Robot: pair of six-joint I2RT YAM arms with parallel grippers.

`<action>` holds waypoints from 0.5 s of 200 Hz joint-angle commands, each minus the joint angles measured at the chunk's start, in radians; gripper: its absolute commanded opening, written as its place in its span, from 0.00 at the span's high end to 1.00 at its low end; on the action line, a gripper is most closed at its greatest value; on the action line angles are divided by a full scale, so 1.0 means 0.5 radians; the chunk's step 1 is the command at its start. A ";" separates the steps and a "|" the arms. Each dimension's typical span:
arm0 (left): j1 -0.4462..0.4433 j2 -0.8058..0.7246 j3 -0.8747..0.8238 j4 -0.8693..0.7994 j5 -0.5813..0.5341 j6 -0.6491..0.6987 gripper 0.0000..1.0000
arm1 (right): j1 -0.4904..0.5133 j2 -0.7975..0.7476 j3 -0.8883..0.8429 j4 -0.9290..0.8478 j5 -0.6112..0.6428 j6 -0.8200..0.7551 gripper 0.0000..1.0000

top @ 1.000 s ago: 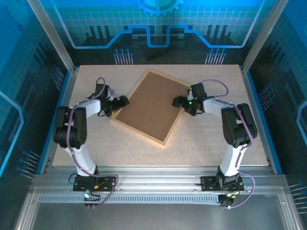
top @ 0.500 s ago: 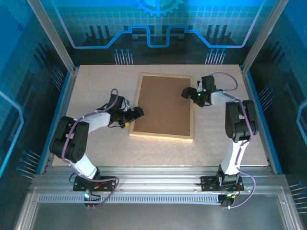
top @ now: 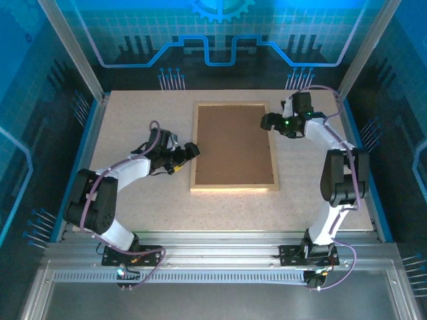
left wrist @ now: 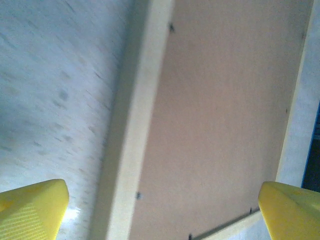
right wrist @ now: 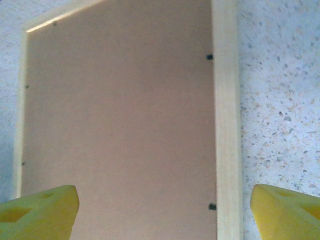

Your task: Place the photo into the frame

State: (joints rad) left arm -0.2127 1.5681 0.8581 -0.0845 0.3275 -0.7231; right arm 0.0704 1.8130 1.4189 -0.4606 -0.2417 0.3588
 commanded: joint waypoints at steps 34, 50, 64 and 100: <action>0.337 -0.098 0.005 0.005 -0.019 0.038 0.01 | 0.549 -0.064 0.218 -0.652 0.113 -0.489 0.16; 0.343 -0.121 -0.039 0.040 -0.012 0.037 0.01 | 0.717 0.000 0.278 -0.781 0.132 -0.642 0.16; 0.346 -0.127 -0.084 0.066 -0.008 0.029 0.01 | 0.872 0.077 0.313 -0.862 0.135 -0.866 0.17; 0.352 -0.131 -0.206 0.160 0.068 -0.036 0.01 | 1.207 0.201 0.303 -0.803 0.216 -1.314 0.15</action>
State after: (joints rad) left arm -0.0429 1.5227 0.7982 -0.0349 0.3176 -0.7208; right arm 0.6014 1.8713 1.5555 -0.8101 -0.1509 -0.0933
